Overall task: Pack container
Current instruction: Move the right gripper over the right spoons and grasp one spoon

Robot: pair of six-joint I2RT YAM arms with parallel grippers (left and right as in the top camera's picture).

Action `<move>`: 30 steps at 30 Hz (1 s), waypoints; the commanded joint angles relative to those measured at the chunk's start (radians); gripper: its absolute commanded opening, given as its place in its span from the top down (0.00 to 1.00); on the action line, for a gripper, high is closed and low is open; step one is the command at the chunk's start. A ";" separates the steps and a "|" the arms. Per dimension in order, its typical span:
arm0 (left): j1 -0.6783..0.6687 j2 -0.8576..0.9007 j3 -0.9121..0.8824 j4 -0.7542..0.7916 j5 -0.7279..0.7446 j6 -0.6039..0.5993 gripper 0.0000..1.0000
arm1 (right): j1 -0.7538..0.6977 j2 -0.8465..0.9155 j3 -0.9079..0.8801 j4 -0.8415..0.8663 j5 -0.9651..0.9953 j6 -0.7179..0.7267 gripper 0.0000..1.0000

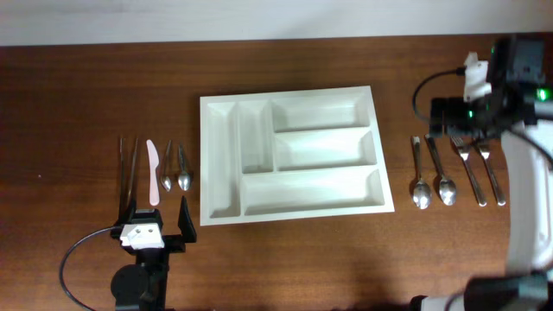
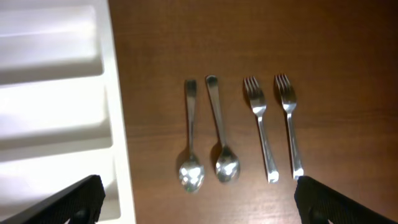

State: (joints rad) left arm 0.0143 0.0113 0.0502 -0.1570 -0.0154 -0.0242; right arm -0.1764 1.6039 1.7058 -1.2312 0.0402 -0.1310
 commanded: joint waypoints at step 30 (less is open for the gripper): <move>0.000 -0.004 -0.007 0.004 -0.007 -0.010 0.01 | -0.008 0.297 -0.414 0.306 -0.006 0.035 0.25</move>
State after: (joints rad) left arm 0.0143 0.0109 0.0502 -0.1562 -0.0154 -0.0242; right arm -0.1772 1.8908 1.3159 -0.9504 0.0364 -0.1112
